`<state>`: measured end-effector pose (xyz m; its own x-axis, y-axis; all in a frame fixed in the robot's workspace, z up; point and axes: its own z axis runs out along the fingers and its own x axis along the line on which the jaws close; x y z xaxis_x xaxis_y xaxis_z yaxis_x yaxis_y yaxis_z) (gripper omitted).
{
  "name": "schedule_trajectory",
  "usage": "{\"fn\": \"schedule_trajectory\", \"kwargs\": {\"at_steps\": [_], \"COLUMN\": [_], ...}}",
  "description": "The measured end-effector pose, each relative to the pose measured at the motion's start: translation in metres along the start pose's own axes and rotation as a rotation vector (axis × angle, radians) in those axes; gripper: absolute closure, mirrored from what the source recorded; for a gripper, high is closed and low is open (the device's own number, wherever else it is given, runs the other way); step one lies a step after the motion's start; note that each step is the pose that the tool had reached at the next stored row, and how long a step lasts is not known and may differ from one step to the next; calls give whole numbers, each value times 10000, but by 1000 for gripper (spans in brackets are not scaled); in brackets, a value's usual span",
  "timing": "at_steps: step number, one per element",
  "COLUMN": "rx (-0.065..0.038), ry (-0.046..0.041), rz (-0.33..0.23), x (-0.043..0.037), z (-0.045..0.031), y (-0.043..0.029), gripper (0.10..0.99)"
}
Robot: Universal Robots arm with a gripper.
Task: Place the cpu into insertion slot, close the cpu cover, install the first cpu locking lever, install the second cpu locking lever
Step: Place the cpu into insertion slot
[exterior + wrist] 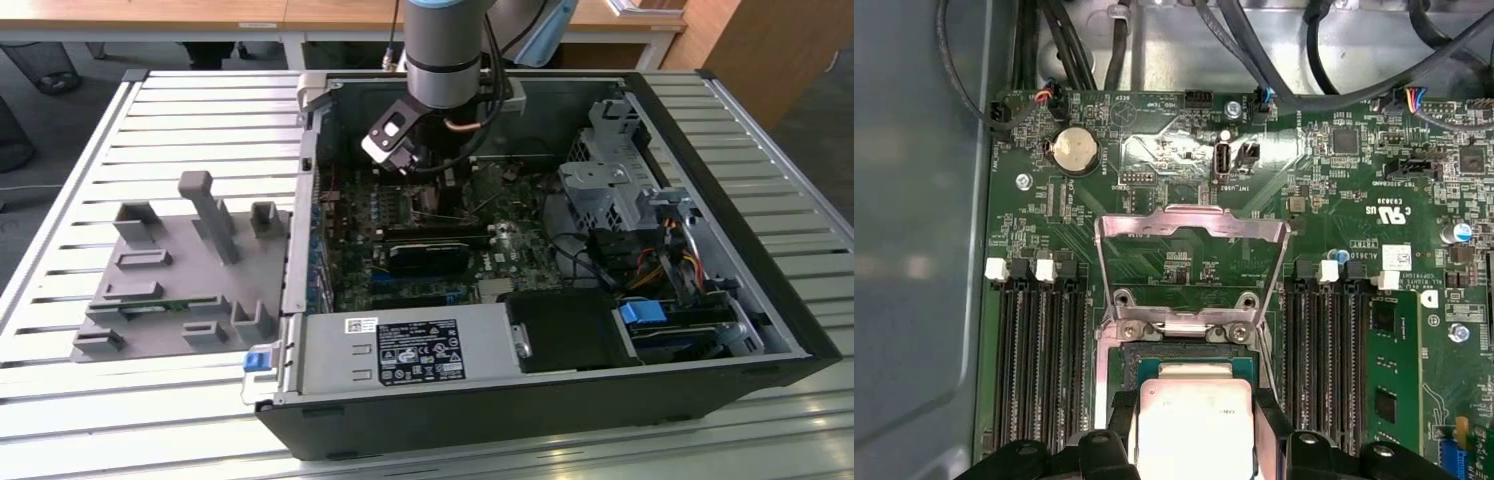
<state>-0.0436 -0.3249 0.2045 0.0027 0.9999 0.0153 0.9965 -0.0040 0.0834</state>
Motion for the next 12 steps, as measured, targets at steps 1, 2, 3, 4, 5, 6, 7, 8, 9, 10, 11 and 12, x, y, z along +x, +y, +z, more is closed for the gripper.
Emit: {"fn": "schedule_trajectory", "kwargs": {"at_steps": [1, 2, 3, 4, 5, 6, 7, 8, 9, 10, 11, 12], "rx": [0, 0, 0, 1, 0, 0, 1, -1, -2, -2, -1, -2], "ry": [0, 1, 0, -1, -2, -4, -7, -6, -6, -7, -8, -7], "rz": [1, 2, 6, 16, 29, 47, 63, 76, 85, 90, 92, 91], "x": [0, 0, 0, 0, 1, 1, 1, 1, 3, 6, 10, 12], "z": [5, 10, 15, 19, 22, 25, 26, 29, 34, 40, 46, 50], "y": [-1, -1, -2, -4, -6, -7, -7, -7, -7, -8, -8, -8], "gripper": [541, 541, 541, 541, 541, 541, 541, 541, 541, 541, 541, 541]}}
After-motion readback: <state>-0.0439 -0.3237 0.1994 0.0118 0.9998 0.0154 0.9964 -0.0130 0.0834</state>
